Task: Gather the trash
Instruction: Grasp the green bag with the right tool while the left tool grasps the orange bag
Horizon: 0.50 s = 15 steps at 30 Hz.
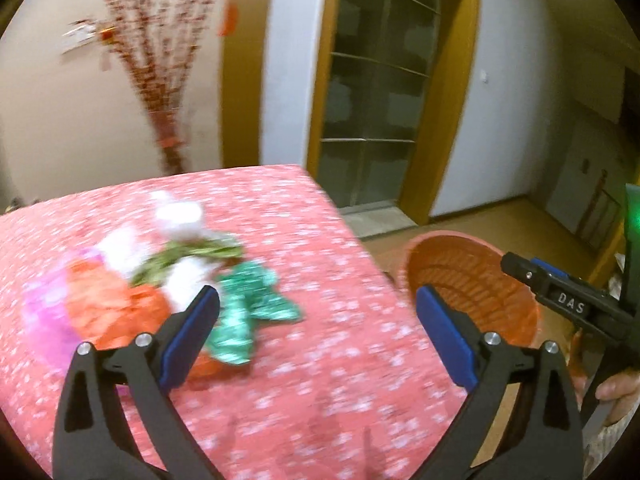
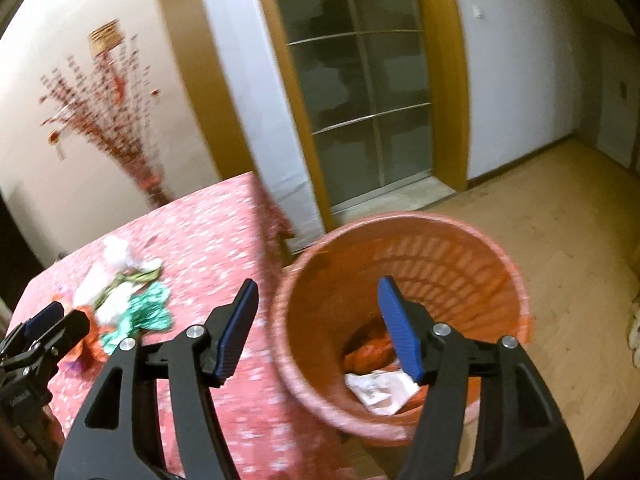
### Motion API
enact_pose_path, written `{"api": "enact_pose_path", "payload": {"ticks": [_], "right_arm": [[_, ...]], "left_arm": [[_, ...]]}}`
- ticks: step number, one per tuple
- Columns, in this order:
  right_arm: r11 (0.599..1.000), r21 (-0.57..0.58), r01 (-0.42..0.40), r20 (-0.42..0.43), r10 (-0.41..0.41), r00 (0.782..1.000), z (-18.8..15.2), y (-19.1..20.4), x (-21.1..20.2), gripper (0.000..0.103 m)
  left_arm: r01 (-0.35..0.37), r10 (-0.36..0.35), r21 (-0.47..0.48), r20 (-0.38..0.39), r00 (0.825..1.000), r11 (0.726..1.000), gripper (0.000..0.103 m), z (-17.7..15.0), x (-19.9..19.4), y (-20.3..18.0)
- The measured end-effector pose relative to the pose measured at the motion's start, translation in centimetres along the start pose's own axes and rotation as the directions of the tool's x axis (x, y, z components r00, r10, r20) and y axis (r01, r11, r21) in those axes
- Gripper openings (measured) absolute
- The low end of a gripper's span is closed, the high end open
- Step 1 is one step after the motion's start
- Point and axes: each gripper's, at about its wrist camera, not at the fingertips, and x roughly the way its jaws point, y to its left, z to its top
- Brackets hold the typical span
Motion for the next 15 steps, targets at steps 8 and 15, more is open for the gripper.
{"api": "enact_pose_path", "payload": {"ticks": [8, 15], "right_arm": [[0.99, -0.105, -0.09, -0.067, 0.083, 0.994, -1.5, 7.9, 2.5, 0.069], [0.97, -0.17, -0.173, -0.169, 0.144, 0.975, -2.7, 14.6, 6.5, 0.051]], "left_arm": [[-0.146, 0.154, -0.13, 0.057, 0.986, 0.981, 0.097, -1.7, -3.9, 8.3], [-0.254, 0.267, -0.182, 0.055, 0.962, 0.95, 0.096, -3.0, -5.7, 13.2]]}}
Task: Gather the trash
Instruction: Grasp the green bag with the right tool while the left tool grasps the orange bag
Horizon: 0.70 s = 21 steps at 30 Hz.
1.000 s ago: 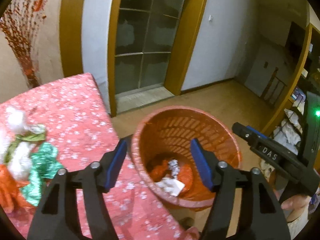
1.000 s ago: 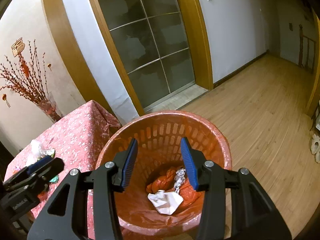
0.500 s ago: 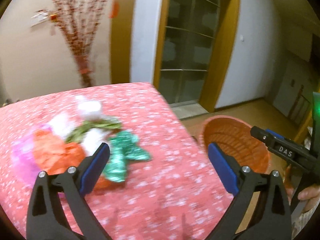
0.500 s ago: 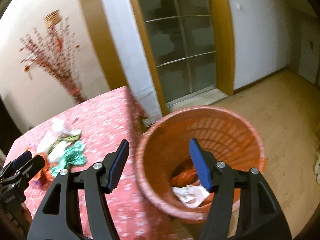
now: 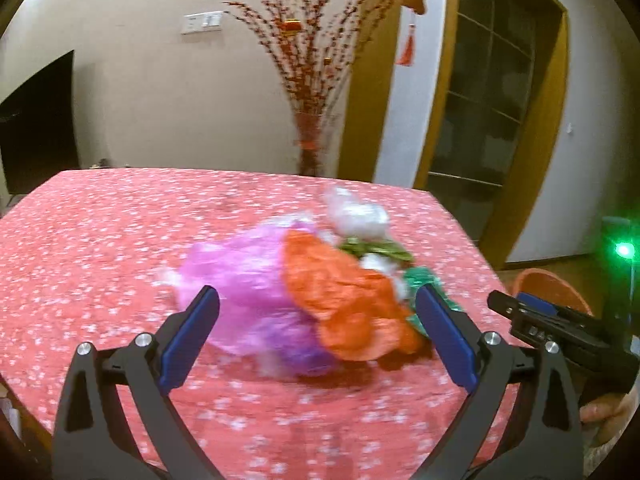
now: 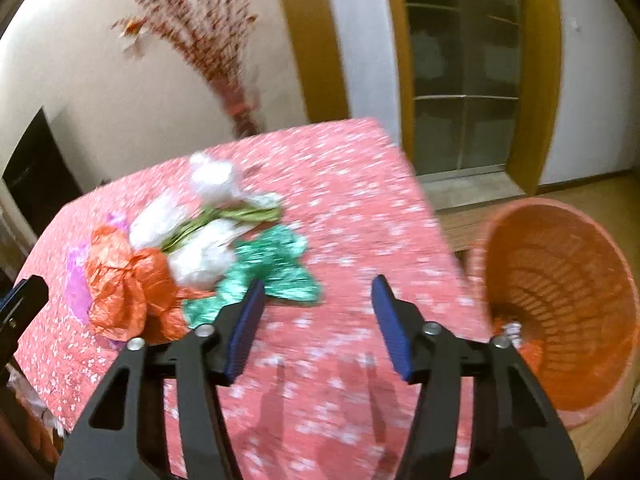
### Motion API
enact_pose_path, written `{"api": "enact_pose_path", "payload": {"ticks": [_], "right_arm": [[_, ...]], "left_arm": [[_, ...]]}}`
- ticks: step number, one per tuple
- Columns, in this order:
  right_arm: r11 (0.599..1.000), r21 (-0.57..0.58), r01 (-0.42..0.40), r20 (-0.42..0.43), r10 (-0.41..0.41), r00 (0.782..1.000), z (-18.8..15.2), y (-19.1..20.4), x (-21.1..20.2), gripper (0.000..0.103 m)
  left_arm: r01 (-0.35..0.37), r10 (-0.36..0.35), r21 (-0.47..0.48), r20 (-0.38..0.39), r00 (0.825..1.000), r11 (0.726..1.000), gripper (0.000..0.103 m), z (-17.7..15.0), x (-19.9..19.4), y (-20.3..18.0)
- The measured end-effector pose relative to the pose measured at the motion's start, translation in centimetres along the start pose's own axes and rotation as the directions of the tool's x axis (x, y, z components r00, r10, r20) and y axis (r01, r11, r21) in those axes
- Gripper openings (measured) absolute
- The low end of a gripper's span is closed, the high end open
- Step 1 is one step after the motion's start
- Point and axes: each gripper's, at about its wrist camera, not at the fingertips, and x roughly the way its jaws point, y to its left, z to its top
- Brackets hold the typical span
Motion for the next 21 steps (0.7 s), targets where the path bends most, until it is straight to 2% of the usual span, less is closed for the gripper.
{"api": "enact_pose_path", "payload": {"ticks": [4, 8, 11, 13, 15, 21], "right_arm": [[0.999, -0.016, -0.031, -0.04, 0.03, 0.999, 0.2, 2.2, 1.9, 0.049], [0.999, -0.032, -0.023, -0.079, 0.02, 0.997, 0.2, 3.4, 3.9, 0.049], [0.999, -0.039, -0.027, -0.121, 0.022, 0.992, -0.1, 3.5, 5.0, 0.042], [0.998, -0.052, -0.032, -0.131, 0.025, 0.991, -0.4, 3.5, 5.3, 0.037], [0.996, -0.079, -0.03, -0.132, 0.019, 0.991, -0.7, 3.7, 5.2, 0.028], [0.997, -0.082, 0.013, -0.111, -0.022, 0.994, -1.2, 2.0, 3.9, 0.023]], "left_arm": [[-0.018, 0.018, -0.02, -0.012, 1.0, 1.0, 0.096, -0.3, 0.0, 1.9], [-0.012, 0.01, -0.047, -0.042, 0.999, 0.999, 0.096, -0.7, 0.6, 3.1], [-0.009, 0.007, -0.052, -0.055, 0.998, 0.999, 0.096, -1.5, 0.7, 3.6], [-0.008, 0.005, -0.048, -0.06, 0.998, 0.999, 0.096, -1.8, 0.7, 3.5], [-0.003, 0.0, -0.044, -0.065, 0.998, 0.999, 0.096, -1.8, 1.0, 3.3], [0.02, -0.02, -0.005, -0.078, 0.997, 1.0, 0.096, -1.8, 1.4, 1.4]]}}
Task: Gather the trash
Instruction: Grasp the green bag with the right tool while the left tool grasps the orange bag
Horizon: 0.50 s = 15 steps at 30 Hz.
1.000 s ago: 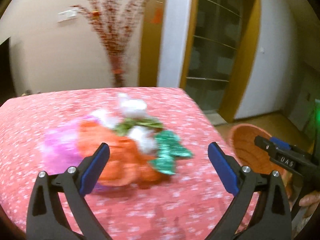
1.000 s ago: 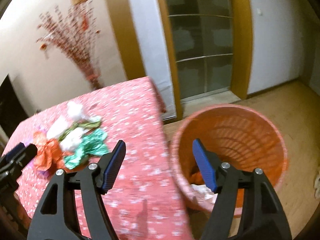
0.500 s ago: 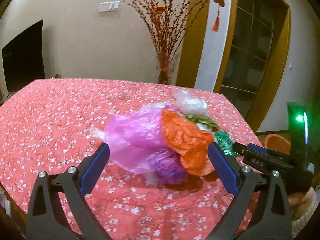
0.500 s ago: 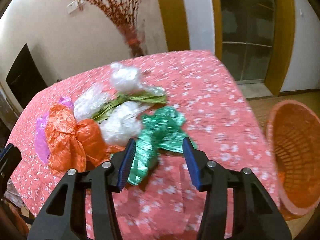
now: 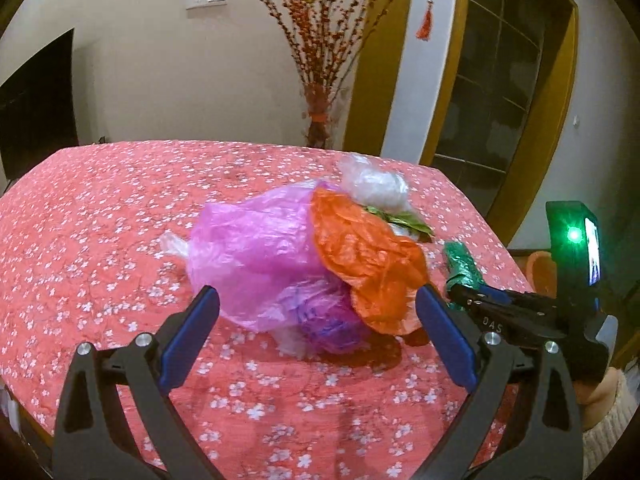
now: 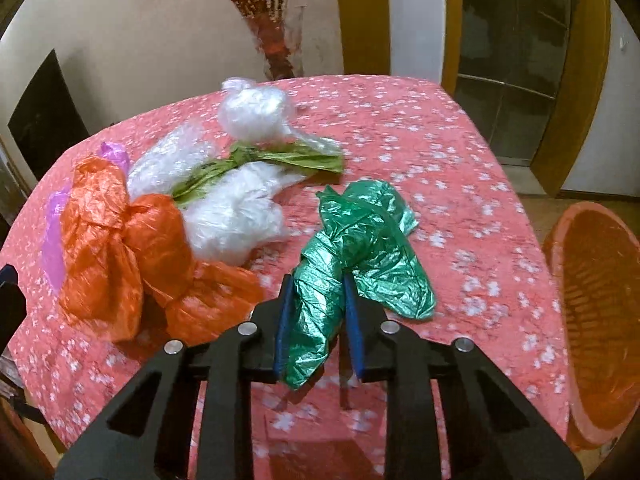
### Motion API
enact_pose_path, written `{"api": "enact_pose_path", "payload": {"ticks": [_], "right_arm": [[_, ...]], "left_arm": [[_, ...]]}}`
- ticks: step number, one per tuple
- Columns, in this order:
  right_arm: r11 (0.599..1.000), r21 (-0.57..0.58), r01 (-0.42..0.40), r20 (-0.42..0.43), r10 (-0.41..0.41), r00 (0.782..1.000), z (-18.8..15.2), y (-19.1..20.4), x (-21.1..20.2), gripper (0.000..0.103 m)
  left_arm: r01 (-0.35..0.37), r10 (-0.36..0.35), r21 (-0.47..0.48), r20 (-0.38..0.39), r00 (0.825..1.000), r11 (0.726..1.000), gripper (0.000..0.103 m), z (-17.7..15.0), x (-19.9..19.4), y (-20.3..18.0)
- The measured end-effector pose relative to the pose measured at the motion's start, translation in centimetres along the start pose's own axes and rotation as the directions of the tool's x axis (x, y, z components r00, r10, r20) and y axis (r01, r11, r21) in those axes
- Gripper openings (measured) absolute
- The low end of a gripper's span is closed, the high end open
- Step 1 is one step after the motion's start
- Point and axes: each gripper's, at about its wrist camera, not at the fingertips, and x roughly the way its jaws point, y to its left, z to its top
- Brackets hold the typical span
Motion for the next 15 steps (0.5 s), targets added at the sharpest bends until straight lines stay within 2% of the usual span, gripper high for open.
{"api": "enact_pose_path", "payload": {"ticks": [7, 12, 15], "right_arm": [[0.997, 0.072, 0.036, 0.03, -0.038, 0.999, -0.4, -3.5, -1.6, 0.023], [0.995, 0.095, 0.024, 0.036, -0.027, 0.999, -0.6, -4.5, -2.2, 0.023], [0.995, 0.1, 0.013, 0.035, -0.017, 0.999, -1.0, -4.7, -2.3, 0.023]], "left_arm": [[-0.013, 0.012, 0.066, 0.004, 1.0, 0.998, 0.096, 1.4, 1.4, -3.3], [-0.098, 0.096, 0.151, 0.02, 0.995, 0.984, 0.096, 2.3, 3.1, -5.9], [-0.179, 0.181, 0.233, 0.015, 0.983, 0.956, 0.093, 2.1, 4.9, -7.3]]}}
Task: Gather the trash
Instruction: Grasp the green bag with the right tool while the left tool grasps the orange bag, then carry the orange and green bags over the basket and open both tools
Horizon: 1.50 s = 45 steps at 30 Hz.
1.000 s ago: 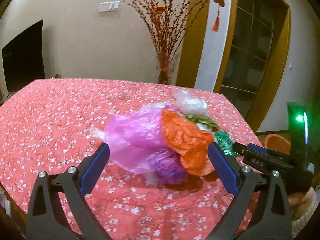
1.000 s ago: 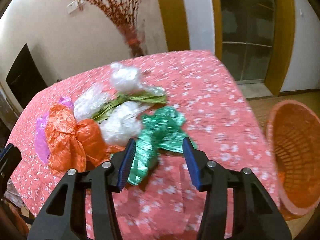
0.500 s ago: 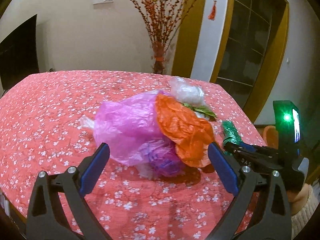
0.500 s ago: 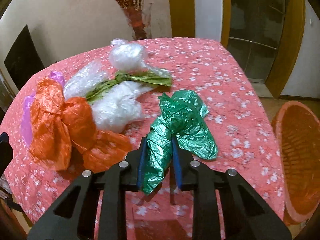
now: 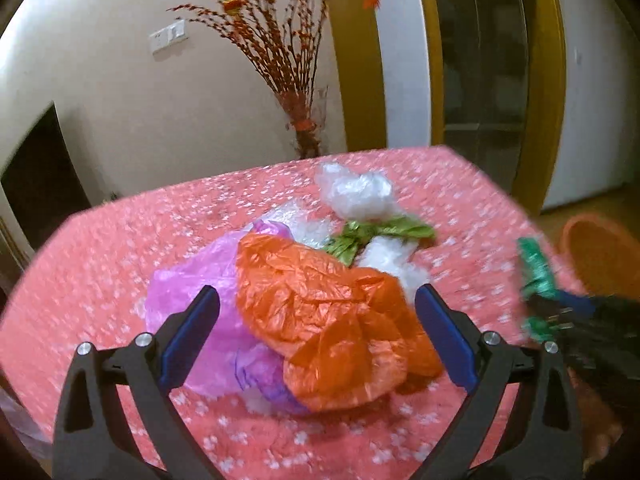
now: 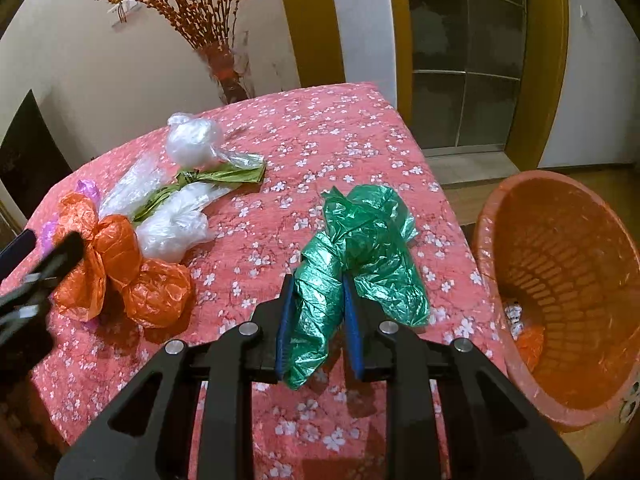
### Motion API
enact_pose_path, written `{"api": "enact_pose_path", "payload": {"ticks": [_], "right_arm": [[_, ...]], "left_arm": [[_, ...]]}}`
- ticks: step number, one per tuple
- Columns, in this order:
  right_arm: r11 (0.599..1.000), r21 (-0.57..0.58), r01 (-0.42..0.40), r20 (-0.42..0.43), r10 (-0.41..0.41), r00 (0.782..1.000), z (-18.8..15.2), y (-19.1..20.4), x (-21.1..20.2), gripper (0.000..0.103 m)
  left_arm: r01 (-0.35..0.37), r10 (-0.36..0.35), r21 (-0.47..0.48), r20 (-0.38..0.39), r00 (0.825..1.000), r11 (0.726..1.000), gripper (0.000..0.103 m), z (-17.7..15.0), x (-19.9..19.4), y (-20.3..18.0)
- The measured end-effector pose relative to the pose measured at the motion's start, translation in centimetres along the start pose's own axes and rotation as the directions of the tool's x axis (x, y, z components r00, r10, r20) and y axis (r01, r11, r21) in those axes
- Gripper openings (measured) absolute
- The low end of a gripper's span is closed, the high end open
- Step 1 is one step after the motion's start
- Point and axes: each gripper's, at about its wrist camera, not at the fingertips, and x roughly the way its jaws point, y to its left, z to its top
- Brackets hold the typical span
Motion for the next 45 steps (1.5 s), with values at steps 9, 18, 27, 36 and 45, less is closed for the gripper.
{"api": "enact_pose_path", "payload": {"ticks": [9, 18, 27, 36, 45], "right_arm": [[1.0, 0.02, 0.003, 0.007, -0.003, 1.0, -0.1, -1.0, -0.6, 0.023], [0.999, 0.042, 0.008, 0.061, -0.01, 0.998, 0.0, -2.0, -2.9, 0.023], [0.998, 0.067, 0.016, 0.133, -0.025, 0.991, 0.4, -3.5, -5.9, 0.023], [0.992, 0.115, 0.051, 0.198, -0.074, 0.977, 0.6, -7.2, -9.2, 0.023], [0.98, 0.176, 0.097, 0.226, -0.136, 0.965, 0.2, -11.8, -11.3, 0.023]], "left_arm": [[0.03, -0.028, 0.03, -0.052, 0.998, 0.999, 0.027, -0.5, 1.8, -0.9], [0.181, -0.181, -0.059, 0.006, 0.983, 0.982, 0.016, 0.9, -0.5, 0.3], [0.281, -0.278, -0.082, 0.05, 0.959, 0.956, 0.016, 2.9, -3.0, -1.2], [0.369, -0.366, -0.069, 0.063, 0.929, 0.927, 0.016, 4.6, -4.1, -4.7], [0.451, -0.449, -0.017, 0.059, 0.891, 0.892, 0.016, 5.9, -4.8, -9.9]]}}
